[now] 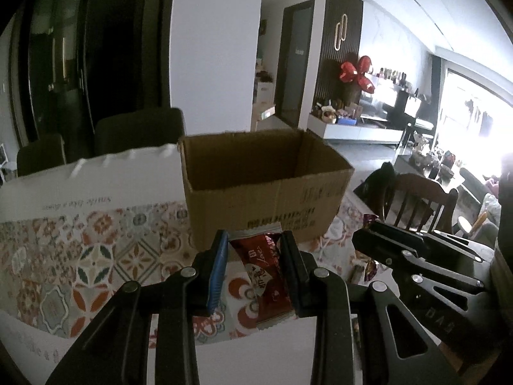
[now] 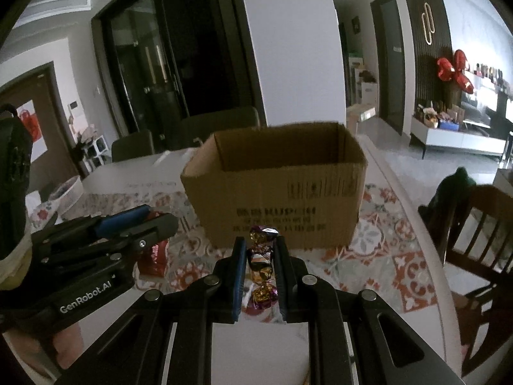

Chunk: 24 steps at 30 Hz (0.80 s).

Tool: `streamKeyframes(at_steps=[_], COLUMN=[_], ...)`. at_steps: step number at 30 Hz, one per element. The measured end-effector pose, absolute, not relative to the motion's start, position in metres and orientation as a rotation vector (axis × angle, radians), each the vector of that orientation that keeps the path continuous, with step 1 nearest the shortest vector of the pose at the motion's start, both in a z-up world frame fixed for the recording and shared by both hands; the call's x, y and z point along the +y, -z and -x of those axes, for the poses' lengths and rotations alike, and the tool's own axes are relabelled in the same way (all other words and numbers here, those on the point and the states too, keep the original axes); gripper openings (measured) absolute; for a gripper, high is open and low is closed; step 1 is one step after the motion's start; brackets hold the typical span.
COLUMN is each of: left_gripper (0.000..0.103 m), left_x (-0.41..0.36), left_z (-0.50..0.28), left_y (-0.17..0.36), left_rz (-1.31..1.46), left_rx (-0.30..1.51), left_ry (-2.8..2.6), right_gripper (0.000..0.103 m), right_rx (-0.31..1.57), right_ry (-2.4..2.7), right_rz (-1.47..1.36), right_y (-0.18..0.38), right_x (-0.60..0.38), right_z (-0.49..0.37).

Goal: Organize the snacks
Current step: 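Carry the red packet and purple candies over the box and lower them inside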

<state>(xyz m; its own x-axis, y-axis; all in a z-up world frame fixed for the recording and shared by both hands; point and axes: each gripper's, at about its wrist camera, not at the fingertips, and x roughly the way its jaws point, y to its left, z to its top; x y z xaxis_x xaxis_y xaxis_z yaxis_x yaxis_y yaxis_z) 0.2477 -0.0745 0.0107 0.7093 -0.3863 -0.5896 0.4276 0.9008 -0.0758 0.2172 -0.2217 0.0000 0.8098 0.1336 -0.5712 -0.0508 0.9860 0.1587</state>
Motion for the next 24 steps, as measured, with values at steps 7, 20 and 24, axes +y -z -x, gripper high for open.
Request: streamKeyframes(at_steps=[7,20,24], left_gripper=[0.033,0.033,0.033], left_x=[-0.078,-0.092,-0.097], left_z=[-0.261,-0.302,-0.318], left_y=[-0.032,-0.058,-0.061], left_rz=[-0.077,-0.084,-0.085], left_rx=[0.581,0.538,0.540], left_ry=[0.454,0.452,0.451], right_gripper=[0.018,0.018,0.018], right_rx=[0.566,0.527,0.532], right_ry=[-0.092,-0.096,-0.092], right_rz=[-0.140,-0.145,-0.139], right_y=[-0.021,-0.046,-0.051], right_x=[-0.229,-0.245,-0.251], right_z=[-0.229,-0.273,-0.292])
